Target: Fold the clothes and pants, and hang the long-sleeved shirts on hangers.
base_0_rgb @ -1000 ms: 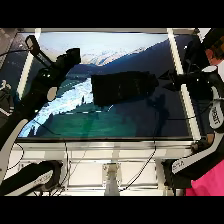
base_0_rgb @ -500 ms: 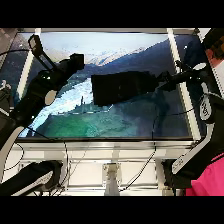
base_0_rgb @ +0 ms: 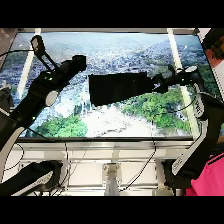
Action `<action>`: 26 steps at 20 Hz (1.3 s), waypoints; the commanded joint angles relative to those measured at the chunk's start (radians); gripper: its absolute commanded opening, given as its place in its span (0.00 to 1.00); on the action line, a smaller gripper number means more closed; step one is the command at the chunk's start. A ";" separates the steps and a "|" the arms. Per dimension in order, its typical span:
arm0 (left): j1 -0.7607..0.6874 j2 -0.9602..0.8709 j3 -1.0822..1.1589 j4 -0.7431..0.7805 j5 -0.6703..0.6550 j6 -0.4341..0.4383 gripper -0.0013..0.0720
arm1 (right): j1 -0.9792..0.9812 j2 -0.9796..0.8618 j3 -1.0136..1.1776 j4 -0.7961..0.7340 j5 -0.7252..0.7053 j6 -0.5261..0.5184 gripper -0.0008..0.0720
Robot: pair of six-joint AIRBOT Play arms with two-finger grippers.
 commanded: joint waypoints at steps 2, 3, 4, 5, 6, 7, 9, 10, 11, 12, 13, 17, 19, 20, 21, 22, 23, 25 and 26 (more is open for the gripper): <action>0.000 0.001 0.001 0.000 -0.009 0.000 0.61 | 0.049 -0.013 0.001 -0.007 -0.021 0.000 0.83; 0.000 0.001 0.001 0.000 -0.018 0.000 0.61 | 0.057 -0.013 0.001 -0.006 -0.021 0.000 0.78; 0.000 0.001 0.001 0.000 -0.030 0.000 0.61 | 0.063 -0.013 0.001 -0.006 -0.021 -0.001 0.72; 0.000 0.001 0.001 0.000 -0.045 0.000 0.61 | 0.066 -0.013 0.001 -0.006 -0.022 -0.003 0.62; 0.000 0.001 0.001 0.000 -0.059 0.000 0.61 | 0.068 -0.013 0.001 0.001 -0.021 -0.008 0.46; 0.000 0.001 0.001 0.000 -0.069 0.000 0.61 | 0.068 -0.013 0.001 0.014 -0.021 -0.017 0.24; 0.000 0.001 0.001 0.000 -0.073 0.000 0.61 | 0.060 -0.010 0.001 0.055 0.000 -0.040 0.04; 0.000 0.001 0.001 0.000 -0.073 0.000 0.61 | 0.054 -0.005 0.001 0.069 0.012 -0.040 0.04; 0.000 0.001 0.001 0.000 -0.073 0.000 0.61 | 0.043 0.006 0.001 0.072 0.016 -0.040 0.04; 0.000 0.001 0.001 0.000 -0.073 0.000 0.61 | 0.027 0.022 0.001 0.071 0.011 -0.039 0.04; 0.000 0.001 0.001 0.000 -0.073 0.000 0.61 | 0.001 0.042 0.001 0.071 0.003 -0.036 0.04; 0.000 0.001 0.001 0.000 -0.073 0.000 0.61 | -0.185 0.125 0.001 0.014 -0.004 0.003 0.04; 0.000 0.001 0.001 0.000 -0.073 0.000 0.61 | -0.314 0.162 0.001 -0.068 0.011 0.025 0.04; 0.000 0.001 0.001 0.000 -0.073 0.000 0.61 | -0.381 0.178 0.001 -0.092 0.019 0.025 0.04; 0.000 0.001 0.001 0.000 -0.073 0.000 0.61 | -0.456 0.192 0.001 -0.107 0.021 0.027 0.04; 0.000 0.001 0.001 0.000 -0.073 0.000 0.61 | -0.534 0.204 0.001 -0.109 0.023 0.027 0.04; 0.000 0.001 0.001 0.000 -0.073 0.000 0.61 | -0.606 0.212 0.002 -0.109 0.028 0.027 0.04; 0.000 0.001 0.001 0.000 -0.072 0.000 0.61 | -0.745 0.216 0.022 -0.132 0.060 0.027 0.04; 0.000 0.001 0.001 0.000 -0.072 0.000 0.61 | -0.808 0.216 0.037 -0.171 0.080 0.027 0.04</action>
